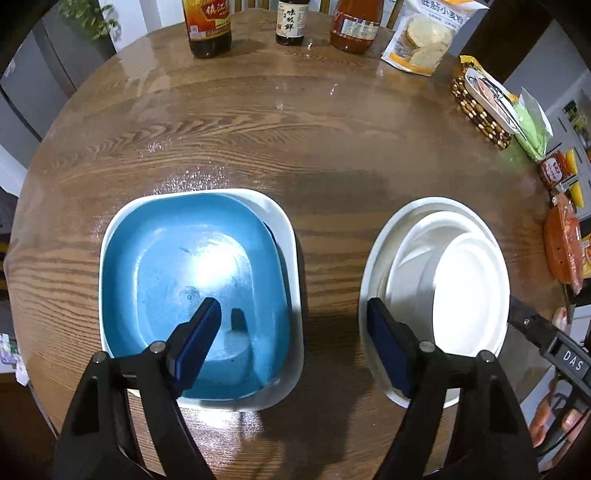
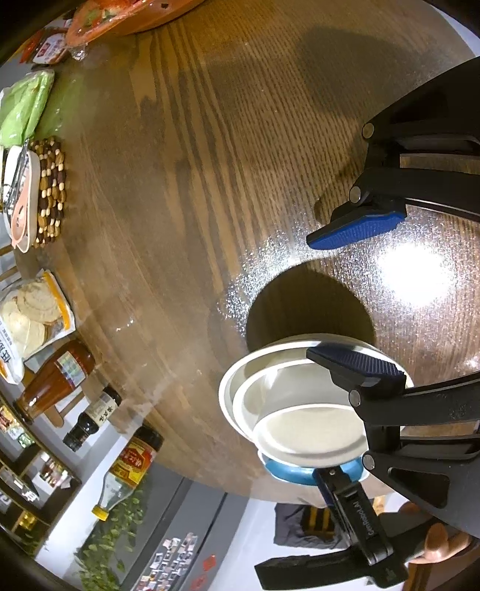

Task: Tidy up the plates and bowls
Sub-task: 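Move both grippers to the rim of the nested white bowl stack, then grasp the stack rim with the left gripper while the right gripper grips it too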

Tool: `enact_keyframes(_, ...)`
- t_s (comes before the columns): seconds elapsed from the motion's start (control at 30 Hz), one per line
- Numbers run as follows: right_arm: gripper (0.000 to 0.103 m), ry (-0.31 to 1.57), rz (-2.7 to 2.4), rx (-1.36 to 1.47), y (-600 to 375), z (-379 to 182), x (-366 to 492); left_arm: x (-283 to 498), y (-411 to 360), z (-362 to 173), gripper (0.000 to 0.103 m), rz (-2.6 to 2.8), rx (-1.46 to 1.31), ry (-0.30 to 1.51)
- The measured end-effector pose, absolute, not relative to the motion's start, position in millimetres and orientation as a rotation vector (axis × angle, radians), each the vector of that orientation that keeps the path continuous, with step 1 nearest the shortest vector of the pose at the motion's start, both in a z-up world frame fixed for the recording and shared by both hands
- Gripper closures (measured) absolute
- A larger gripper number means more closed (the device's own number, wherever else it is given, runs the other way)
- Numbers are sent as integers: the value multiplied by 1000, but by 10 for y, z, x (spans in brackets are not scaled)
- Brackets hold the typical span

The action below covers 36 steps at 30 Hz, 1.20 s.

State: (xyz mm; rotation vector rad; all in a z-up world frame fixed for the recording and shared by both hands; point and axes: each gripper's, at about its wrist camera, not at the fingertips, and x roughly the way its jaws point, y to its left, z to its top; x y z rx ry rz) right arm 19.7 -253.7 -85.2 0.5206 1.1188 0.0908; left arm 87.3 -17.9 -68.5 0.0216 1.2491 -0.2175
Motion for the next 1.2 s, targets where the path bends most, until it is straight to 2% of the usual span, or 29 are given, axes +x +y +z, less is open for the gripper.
enact_keyframes(0.1, 58, 1110, 97, 500, -2518, -825, 201, 867, -205, -677, 29, -214, 48, 1227)
enact_keyframes(0.33, 80, 1078, 116, 416, -2366, -738, 210, 796, -306, -651, 51, -222, 76, 1175)
enact_keyframes(0.4, 85, 1074, 121, 403, -2332, -726, 224, 763, -353, -642, 61, -235, 88, 1159)
enact_keyframes(0.47, 89, 1071, 130, 400, -2304, -718, 233, 735, -423, -639, 78, -251, 97, 1149)
enact_keyframes(0.5, 92, 1069, 133, 401, -2299, -713, 236, 728, -445, -638, 81, -256, 102, 1146)
enact_keyframes(0.7, 93, 1065, 118, 393, -2278, -710, 248, 702, -519, -644, 98, -271, 110, 1134)
enact_keyframes(1.2, 93, 1004, 117, 382, -2184, -399, 177, 622, -463, -465, 100, -235, 83, 1092)
